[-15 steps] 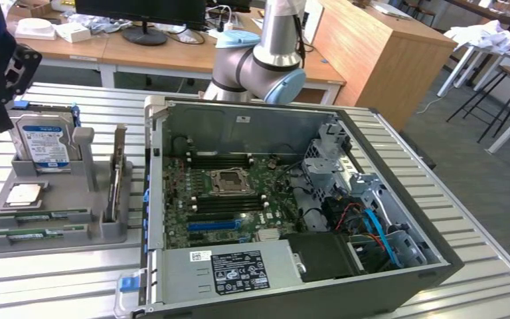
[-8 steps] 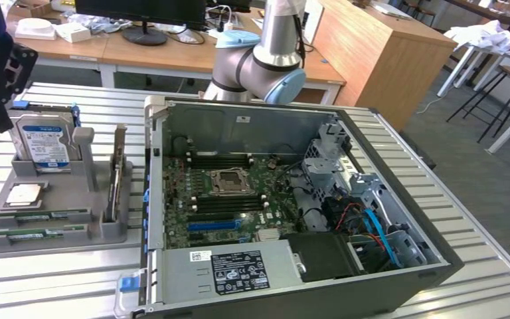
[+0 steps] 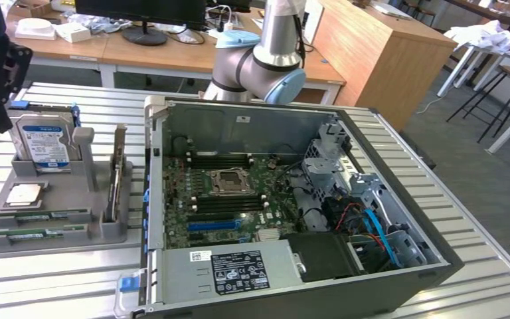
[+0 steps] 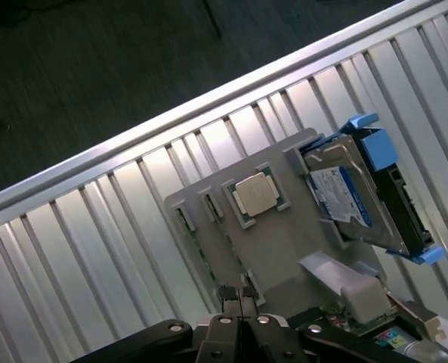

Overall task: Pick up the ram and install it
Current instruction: 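Pick up the ram and move it above insertion slot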

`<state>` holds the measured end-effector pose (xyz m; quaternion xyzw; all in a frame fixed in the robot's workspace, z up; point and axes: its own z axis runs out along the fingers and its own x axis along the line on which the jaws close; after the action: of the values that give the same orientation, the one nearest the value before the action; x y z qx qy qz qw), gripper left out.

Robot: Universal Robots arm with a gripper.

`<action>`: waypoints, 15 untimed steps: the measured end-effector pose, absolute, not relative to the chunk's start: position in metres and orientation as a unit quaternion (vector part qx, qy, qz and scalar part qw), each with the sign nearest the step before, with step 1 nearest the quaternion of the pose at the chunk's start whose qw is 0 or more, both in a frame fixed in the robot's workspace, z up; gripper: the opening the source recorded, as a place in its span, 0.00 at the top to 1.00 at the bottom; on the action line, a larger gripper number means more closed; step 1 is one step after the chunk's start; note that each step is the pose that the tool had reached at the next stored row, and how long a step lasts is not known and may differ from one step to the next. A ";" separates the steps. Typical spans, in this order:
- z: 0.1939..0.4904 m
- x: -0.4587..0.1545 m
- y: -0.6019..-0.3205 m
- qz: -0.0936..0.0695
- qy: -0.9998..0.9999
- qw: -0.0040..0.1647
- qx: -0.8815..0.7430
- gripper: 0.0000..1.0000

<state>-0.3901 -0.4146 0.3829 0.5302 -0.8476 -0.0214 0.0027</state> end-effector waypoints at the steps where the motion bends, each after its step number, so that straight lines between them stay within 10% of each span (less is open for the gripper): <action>1: 0.383 -0.390 -0.415 -0.021 -0.843 0.003 0.538 0.90; 15: 0.382 -0.390 -0.415 -0.019 -0.786 0.006 0.618 0.90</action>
<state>-0.3901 -0.4146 0.3822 0.6184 -0.7856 -0.0191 0.0063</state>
